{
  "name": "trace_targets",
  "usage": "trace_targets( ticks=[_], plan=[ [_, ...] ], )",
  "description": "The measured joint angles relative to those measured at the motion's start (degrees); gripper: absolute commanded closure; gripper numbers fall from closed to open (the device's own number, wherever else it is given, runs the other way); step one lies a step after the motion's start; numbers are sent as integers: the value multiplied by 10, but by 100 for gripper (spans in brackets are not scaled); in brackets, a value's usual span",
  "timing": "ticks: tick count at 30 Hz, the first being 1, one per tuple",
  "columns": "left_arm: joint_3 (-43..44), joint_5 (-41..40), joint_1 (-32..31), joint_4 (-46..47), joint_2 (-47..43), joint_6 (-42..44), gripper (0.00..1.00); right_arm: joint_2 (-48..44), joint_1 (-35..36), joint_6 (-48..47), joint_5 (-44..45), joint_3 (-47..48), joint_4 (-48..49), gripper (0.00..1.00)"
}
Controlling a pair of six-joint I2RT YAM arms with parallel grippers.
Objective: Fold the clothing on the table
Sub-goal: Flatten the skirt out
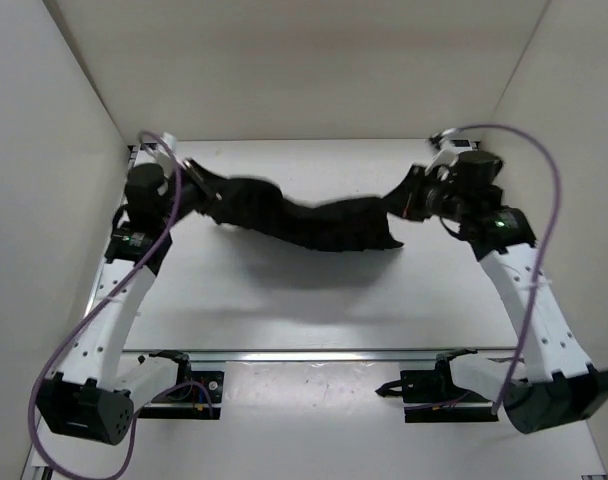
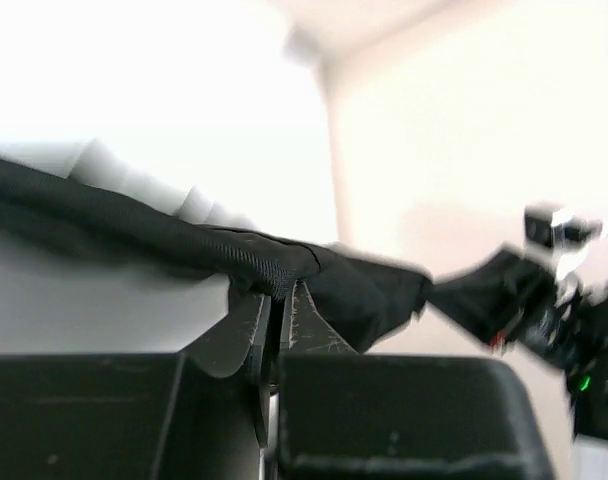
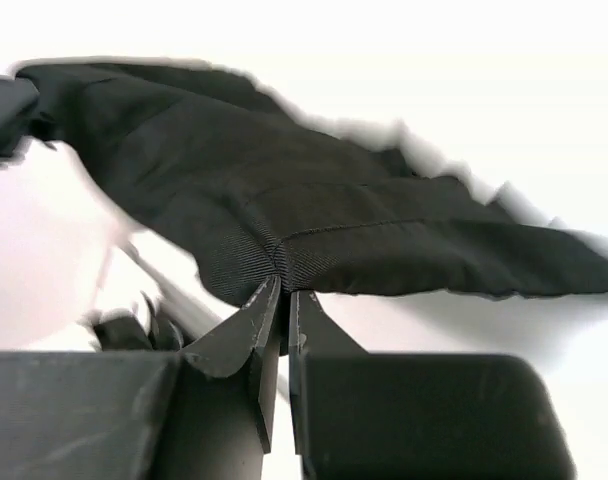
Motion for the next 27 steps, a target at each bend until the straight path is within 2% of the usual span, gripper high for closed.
trace_targets(
  ticks=[2,4,6,9,13,17,20,23,25,27],
  plan=[
    [68,-21,3,38,-13,-9,100,-26,-17,15,-19,48,45,100],
    [87,-9,13,64,-34,-37,100,-47,-78,32,-57,51,53,100],
    [61,30,14,97,-58,-70,100,-51,-107,37,-86,44,45,100],
    [-8,42,15,136,-73,-101,100,-49,-86,33,-86,16,41,100],
    [7,-7,0,71,-58,-62,100,-72,-38,30,-76,0,57,100],
    [133,-38,-6,22,-31,-24,100,-103,-70,39,-82,28,106,100],
    [227,13,21,50,41,-39,100,-40,-101,56,-106,117,107,100],
    [296,76,23,92,165,-71,100,106,-110,51,-113,274,73,100],
    [305,76,17,93,231,-71,100,188,-93,32,-76,350,51,100],
    [299,30,2,37,265,-40,100,226,-55,10,-19,369,32,100]
  ],
)
